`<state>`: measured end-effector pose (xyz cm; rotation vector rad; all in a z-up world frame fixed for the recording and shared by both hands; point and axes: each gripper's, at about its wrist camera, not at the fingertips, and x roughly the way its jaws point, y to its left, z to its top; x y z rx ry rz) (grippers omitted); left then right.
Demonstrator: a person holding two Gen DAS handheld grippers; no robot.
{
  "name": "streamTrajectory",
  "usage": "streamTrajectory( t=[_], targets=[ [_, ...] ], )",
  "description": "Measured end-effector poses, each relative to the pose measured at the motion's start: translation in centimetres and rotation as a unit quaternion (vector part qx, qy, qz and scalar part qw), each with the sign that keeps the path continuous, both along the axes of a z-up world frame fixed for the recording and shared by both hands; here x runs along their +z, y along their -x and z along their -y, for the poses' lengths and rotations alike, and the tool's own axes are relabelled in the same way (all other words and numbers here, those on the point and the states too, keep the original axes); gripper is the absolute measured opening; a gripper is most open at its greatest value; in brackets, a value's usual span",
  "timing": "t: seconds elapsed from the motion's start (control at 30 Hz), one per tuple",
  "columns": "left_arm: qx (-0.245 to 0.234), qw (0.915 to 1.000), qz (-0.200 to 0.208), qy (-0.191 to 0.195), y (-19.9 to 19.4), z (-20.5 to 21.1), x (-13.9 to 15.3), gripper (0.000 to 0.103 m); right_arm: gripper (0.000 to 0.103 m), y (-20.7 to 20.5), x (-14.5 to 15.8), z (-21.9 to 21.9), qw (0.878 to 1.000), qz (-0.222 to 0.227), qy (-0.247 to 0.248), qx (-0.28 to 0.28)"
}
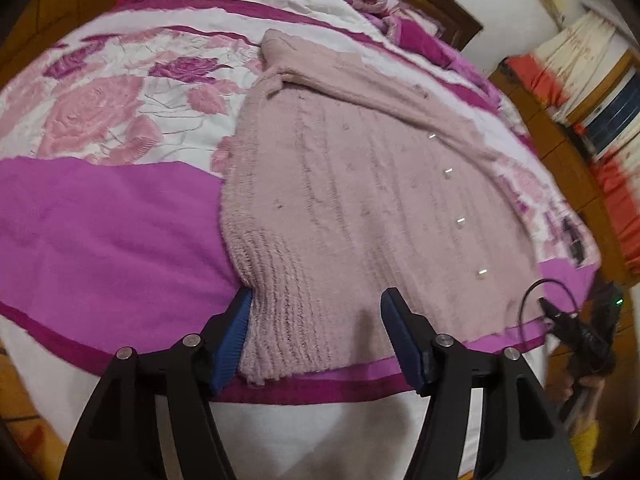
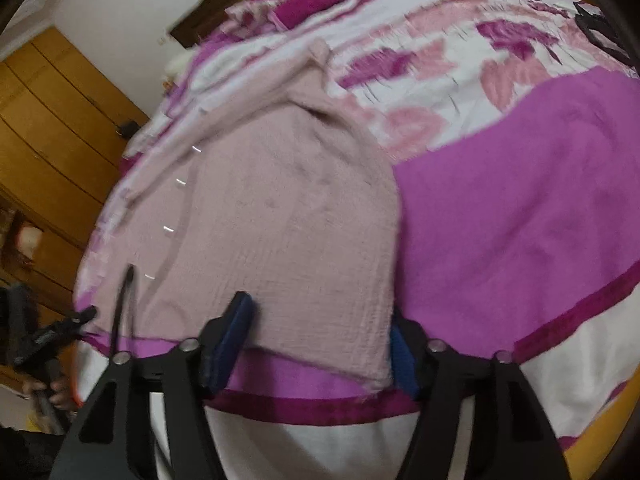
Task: Fold small clothes
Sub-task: 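Grasp the cardigan hem with both tools and lift it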
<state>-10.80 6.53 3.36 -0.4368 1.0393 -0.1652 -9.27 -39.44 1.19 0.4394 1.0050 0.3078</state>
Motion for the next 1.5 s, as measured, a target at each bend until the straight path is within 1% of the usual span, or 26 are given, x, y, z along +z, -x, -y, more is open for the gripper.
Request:
streamTrajectory(
  t=[0.03,0.1,0.17,0.23,0.3,0.47,0.53,0.57,0.67,0.7,0.73,0.77,0.8,0.83,0.87,0.93,1.0,1.07,1.13,1.23,1.33,1.5],
  targets=[
    [0.003,0.9999,0.000,0.011,-0.1,-0.2,-0.1,0.042,0.063,0.0,0.2,-0.1,1.000,0.008,-0.005,0.004],
    [0.004,0.9999,-0.001,0.017,-0.3,-0.1,-0.3,0.042,0.062,-0.2,0.1,-0.5,1.000,0.008,0.003,0.009],
    [-0.002,1.0000,-0.001,0.007,-0.5,0.3,-0.3,0.041,0.058,-0.5,-0.4,-0.8,1.000,0.005,0.014,0.011],
    [-0.008,1.0000,-0.001,-0.005,-0.4,0.7,-0.3,0.040,0.049,-0.5,-0.1,-0.9,1.000,0.013,0.021,0.013],
    [-0.011,0.9998,-0.003,-0.016,-0.2,0.9,-0.2,0.040,0.045,-0.6,0.2,-1.2,0.999,0.019,0.023,0.016],
    [0.008,0.9992,-0.009,-0.039,0.6,0.9,0.2,0.040,0.045,-0.8,0.3,-1.2,0.999,0.015,0.028,0.020],
    [0.004,0.9988,-0.013,-0.047,0.3,1.2,-0.1,0.040,0.046,-0.7,0.3,-1.2,0.999,0.016,0.025,0.019],
    [0.004,0.9988,-0.013,-0.048,0.2,1.3,-0.2,0.040,0.046,-0.7,0.3,-1.3,0.999,0.016,0.025,0.019],
    [0.003,0.9994,-0.006,-0.033,-0.5,1.6,-0.2,0.039,0.046,-1.0,0.2,-1.4,0.999,0.019,0.026,0.022],
    [-0.005,0.9997,-0.005,-0.024,-0.8,1.7,-0.2,0.027,0.046,-1.0,0.2,-1.4,0.999,0.020,0.026,0.023],
    [-0.012,0.9998,-0.007,-0.012,-1.0,1.8,-0.3,0.015,0.043,-1.2,0.2,-1.5,0.999,0.021,0.029,0.025],
    [-0.026,0.9993,-0.017,0.020,-1.5,2.0,-0.7,0.000,0.039,-1.4,0.3,-1.7,0.999,0.023,0.032,0.028],
    [-0.034,0.9977,-0.028,0.052,-1.9,2.1,-1.1,0.000,0.024,-1.5,0.5,-1.9,0.999,0.025,0.035,0.033],
    [-0.034,0.9962,-0.035,0.072,-2.2,2.2,-1.4,0.000,0.011,-1.7,0.7,-2.2,0.998,0.031,0.039,0.040],
    [-0.035,0.9957,-0.032,0.079,-2.5,2.3,-1.3,0.000,0.011,-1.9,1.1,-2.5,0.997,0.036,0.042,0.045],
    [-0.044,0.9944,-0.016,0.095,-2.8,2.4,-0.5,0.000,0.010,-2.2,2.0,-2.9,0.997,0.048,0.036,0.052],
    [-0.049,0.9914,0.001,0.121,-3.2,2.3,0.6,0.000,0.010,-2.7,3.2,-3.3,0.996,0.065,0.017,0.060],
    [-0.049,0.9899,0.023,0.132,-3.7,2.1,2.0,0.000,0.010,-3.2,4.3,-3.5,0.995,0.082,0.005,0.065],
    [-0.045,0.9898,0.042,0.129,-4.3,1.9,3.3,0.000,0.010,-4.1,5.6,-3.9,0.993,0.098,-0.005,0.067],
    [-0.039,0.9887,0.069,0.128,-5.7,1.6,5.2,0.000,0.010,-5.5,7.2,-4.8,0.990,0.124,-0.007,0.069],
    [-0.031,0.9883,0.098,0.112,-7.1,1.6,7.2,0.000,0.010,-7.0,8.8,-5.7,0.987,0.148,-0.008,0.069],
    [-0.020,0.9865,0.127,0.101,-9.8,1.3,9.3,0.000,0.010,-9.5,10.7,-6.9,0.981,0.180,-0.014,0.067]
  ],
)
